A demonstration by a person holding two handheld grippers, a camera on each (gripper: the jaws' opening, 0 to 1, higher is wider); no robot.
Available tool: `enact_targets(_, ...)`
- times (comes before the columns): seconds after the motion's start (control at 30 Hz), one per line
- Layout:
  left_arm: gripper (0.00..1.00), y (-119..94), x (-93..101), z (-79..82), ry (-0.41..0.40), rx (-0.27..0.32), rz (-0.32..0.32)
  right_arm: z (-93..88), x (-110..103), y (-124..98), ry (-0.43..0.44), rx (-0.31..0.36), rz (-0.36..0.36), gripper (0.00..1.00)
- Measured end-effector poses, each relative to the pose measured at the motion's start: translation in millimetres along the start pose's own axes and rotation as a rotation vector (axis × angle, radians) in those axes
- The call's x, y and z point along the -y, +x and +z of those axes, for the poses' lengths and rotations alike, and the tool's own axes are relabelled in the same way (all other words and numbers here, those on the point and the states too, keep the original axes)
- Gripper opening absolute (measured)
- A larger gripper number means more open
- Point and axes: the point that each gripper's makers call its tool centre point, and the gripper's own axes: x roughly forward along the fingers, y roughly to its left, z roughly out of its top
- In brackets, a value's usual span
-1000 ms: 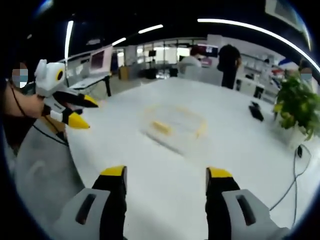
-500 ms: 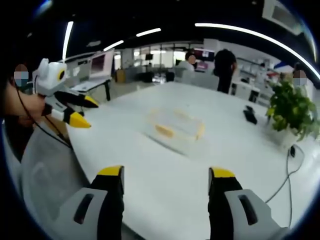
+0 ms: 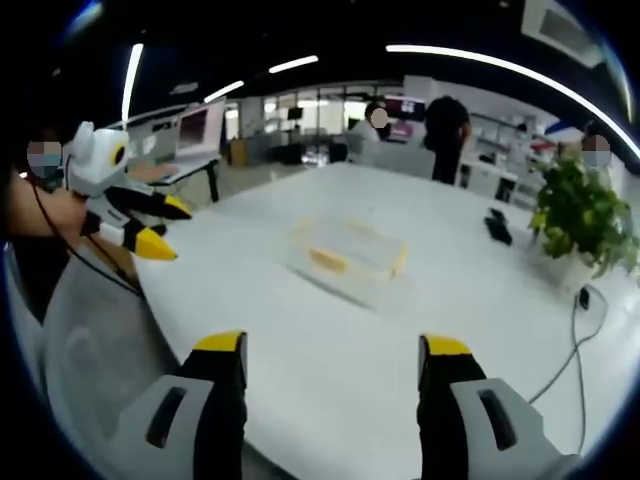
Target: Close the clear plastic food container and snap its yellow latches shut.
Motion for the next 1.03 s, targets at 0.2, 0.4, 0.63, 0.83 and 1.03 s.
enact_targets(0.2, 0.48, 1.7, -0.6, 2.0, 0.000, 0.003, -0.002, 1.0, -2.5, 3.7, -0.001, -0.001, 0.008, 0.67)
enact_targets(0.4, 0.48, 4.2, -0.8, 1.4, 0.000, -0.002, -0.004, 0.3, -1.5, 6.0, 0.003, -0.005, 0.009, 0.67)
enact_targets(0.63, 0.48, 5.4, -1.6, 1.1, -0.001, -0.003, 0.000, -0.3, -1.3, 7.8, 0.000, -0.010, 0.013, 0.67)
enact_targets(0.83, 0.47, 4.7, -2.1, -1.6, -0.004, -0.009, 0.003, -1.3, -3.9, 9.2, -0.002, -0.014, 0.022, 0.67)
enact_targets(1.03, 0.47, 4.2, -1.4, -3.9, -0.004, -0.014, 0.003, -1.7, -5.6, 9.1, -0.005, -0.014, 0.026, 0.67)
